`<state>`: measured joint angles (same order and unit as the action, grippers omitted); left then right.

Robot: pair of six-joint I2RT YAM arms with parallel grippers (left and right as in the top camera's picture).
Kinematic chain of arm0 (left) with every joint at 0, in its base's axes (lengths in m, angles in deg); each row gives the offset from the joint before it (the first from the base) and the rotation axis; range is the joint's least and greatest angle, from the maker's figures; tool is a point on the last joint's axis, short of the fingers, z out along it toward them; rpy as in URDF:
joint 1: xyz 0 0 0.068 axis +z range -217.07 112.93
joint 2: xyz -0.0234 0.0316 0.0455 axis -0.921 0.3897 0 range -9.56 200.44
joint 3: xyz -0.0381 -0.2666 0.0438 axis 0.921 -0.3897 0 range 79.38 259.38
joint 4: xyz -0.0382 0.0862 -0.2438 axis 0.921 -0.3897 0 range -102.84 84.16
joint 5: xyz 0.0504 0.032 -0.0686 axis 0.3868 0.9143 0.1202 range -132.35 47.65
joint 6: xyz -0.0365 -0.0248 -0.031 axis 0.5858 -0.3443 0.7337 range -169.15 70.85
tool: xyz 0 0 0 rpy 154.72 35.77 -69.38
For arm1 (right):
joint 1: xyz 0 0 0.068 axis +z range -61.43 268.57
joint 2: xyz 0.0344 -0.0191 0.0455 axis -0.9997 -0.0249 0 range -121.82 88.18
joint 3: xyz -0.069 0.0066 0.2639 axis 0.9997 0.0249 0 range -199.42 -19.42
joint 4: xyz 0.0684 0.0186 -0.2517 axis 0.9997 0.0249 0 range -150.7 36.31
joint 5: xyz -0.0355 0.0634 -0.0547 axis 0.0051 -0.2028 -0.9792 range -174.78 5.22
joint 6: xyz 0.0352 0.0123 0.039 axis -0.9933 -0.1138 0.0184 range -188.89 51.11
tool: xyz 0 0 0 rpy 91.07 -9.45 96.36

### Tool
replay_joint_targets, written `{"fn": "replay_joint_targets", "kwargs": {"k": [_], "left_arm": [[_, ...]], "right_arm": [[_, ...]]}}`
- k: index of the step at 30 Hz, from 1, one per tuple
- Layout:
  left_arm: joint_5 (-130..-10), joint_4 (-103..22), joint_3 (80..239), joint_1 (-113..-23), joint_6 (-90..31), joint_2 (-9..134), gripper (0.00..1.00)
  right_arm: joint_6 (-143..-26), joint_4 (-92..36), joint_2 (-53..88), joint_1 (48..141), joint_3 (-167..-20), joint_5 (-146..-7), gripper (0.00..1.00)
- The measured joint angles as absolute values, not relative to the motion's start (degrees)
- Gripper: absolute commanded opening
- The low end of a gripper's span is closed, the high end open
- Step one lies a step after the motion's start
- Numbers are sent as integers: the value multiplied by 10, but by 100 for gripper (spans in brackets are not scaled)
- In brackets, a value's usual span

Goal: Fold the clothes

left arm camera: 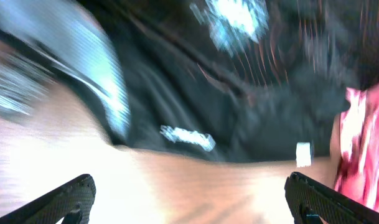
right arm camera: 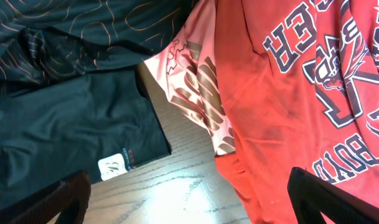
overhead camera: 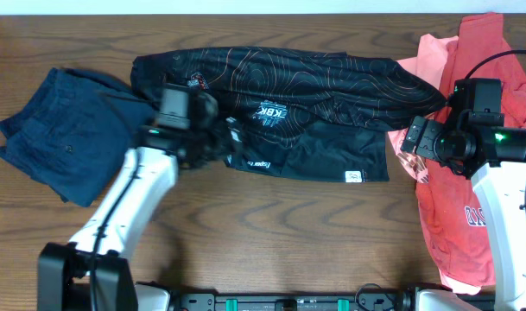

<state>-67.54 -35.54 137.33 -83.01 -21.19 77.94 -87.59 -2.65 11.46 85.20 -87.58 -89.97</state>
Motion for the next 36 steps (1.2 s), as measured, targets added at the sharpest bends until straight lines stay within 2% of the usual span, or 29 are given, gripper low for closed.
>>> {"fn": "replay_joint_targets", "kwargs": {"k": [11,17,21,23,26,27,28,31,36], "left_arm": [[-669,-212,1351,-1019,-21,925,98],[-668,-55,1356,-1054,38,968,98],[-650,7,1357,-1057,51,985,99],[-628,14,1358,-1058,54,986,93],[-591,14,1358,-1058,64,989,73],[-576,12,1358,-1058,65,990,60],[-564,12,1358,-1057,65,992,53],[-534,13,1357,-1057,64,998,50],[-509,18,1357,-1058,63,999,56]], "right_arm": [[-876,-16,115,852,-876,-900,99],[-876,-14,115,852,-876,-900,99],[-876,-14,115,852,-876,-900,99],[-876,-14,115,852,-876,-900,99],[-876,-14,115,852,-876,-900,99],[-876,-13,115,852,-876,-900,99],[-876,-13,115,852,-876,-900,99],[-876,-13,115,852,-876,-900,99],[-876,-13,115,852,-876,-900,99]]}}
